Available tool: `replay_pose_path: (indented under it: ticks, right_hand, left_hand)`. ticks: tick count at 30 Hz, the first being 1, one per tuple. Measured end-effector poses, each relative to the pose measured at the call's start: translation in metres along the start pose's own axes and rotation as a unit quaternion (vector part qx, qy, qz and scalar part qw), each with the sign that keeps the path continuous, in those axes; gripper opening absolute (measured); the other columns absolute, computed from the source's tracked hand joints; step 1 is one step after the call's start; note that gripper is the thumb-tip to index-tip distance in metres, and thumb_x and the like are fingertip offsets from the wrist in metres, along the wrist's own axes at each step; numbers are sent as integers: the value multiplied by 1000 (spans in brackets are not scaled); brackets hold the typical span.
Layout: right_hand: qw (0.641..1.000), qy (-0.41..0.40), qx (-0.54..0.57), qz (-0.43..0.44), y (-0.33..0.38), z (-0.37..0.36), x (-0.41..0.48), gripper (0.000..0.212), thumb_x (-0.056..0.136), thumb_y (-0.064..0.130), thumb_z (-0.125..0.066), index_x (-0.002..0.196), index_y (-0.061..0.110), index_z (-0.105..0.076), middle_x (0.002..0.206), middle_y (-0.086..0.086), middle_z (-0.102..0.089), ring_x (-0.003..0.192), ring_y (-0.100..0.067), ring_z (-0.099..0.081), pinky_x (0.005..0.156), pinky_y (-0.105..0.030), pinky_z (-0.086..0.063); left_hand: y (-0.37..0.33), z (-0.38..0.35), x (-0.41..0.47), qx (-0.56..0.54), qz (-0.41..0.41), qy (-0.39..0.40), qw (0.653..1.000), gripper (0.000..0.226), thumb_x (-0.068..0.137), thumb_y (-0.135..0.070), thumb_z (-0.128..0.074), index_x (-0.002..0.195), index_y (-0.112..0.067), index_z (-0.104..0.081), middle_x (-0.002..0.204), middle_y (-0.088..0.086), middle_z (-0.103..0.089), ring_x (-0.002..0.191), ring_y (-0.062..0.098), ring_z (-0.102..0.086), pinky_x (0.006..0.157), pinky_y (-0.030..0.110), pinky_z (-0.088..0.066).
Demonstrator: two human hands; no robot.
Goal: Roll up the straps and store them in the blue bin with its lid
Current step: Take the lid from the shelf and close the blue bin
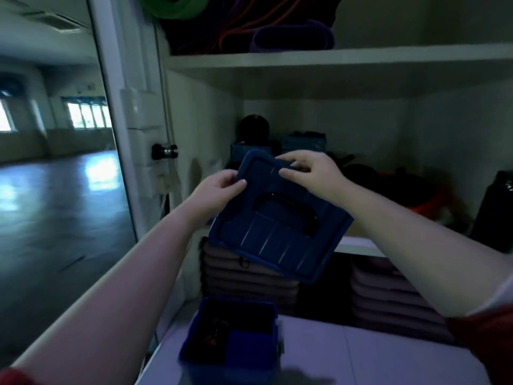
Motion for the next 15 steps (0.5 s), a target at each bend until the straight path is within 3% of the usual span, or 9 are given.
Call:
replay_pose_path:
  ticks: [4, 6, 8, 10, 12, 13, 15]
  right_hand:
    - [995, 24, -91, -21, -35, -63, -18, 36, 85, 49, -63, 118, 37, -61, 115, 7, -58, 106, -13, -56, 93, -43, -49]
    - [983, 40, -155, -88, -67, -94, -34, 56, 78, 62, -61, 127, 36, -52, 130, 0, -52, 120, -22, -49, 99, -48, -44]
    - [976, 37, -107, -185, -105, -124, -56, 76, 74, 63, -66, 135, 23, -46, 131, -6, -52, 119, -25, -51, 96, -41, -46]
    - [953, 51, 5, -297, -135, -157, -87, 69, 82, 48, -69, 134, 11, -44, 121, -6, -57, 106, -24, -58, 85, -36, -50]
    - [906, 99, 117, -394, -159, -191, -119, 52, 90, 39, -62, 130, 12, -44, 116, -4, -59, 95, -23, -63, 76, -40, -56]
    - [886, 113, 156, -423, -166, -205, -133, 43, 93, 35, -59, 127, 13, -46, 112, -4, -60, 90, -22, -64, 70, -39, -56]
    - [878, 96, 165, -440, -183, -227, -153, 30, 95, 27, -58, 120, 12, -53, 104, -7, -65, 86, -24, -66, 66, -39, -58]
  left_hand:
    - [71, 13, -23, 20, 92, -77, 993, 18, 93, -35, -57, 101, -21, -66, 101, 5, -71, 92, 24, -68, 83, 43, -57]
    - [111, 22, -40, -3, 148, -97, 984, 19, 93, -34, -57, 101, -20, -67, 99, 5, -72, 92, 26, -69, 83, 44, -57]
    - [149, 31, -54, -29, 189, -112, 975, 20, 93, -34, -58, 101, -18, -68, 100, 8, -73, 93, 29, -70, 85, 49, -57]
    - [184, 39, -67, -32, 226, -129, 965, 21, 89, -37, -61, 96, -18, -68, 100, 12, -73, 92, 32, -70, 87, 53, -55]
    - [219, 41, -75, -23, 262, -132, 956, 24, 83, -43, -62, 90, -20, -69, 97, 13, -73, 89, 34, -69, 85, 57, -55]
    - [234, 38, -79, -16, 277, -128, 952, 26, 82, -45, -62, 88, -21, -69, 95, 12, -73, 88, 34, -69, 84, 57, -55]
    - [258, 31, -83, 18, 297, -129, 946, 26, 81, -45, -62, 88, -21, -68, 90, 10, -72, 85, 33, -69, 83, 52, -56]
Point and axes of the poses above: each hand's wrist, its own x-axis towards the middle knuckle, its own z-axis out of the back of the hand, y = z × x, the point moved 3 cm from there along x, towards the middle knuckle
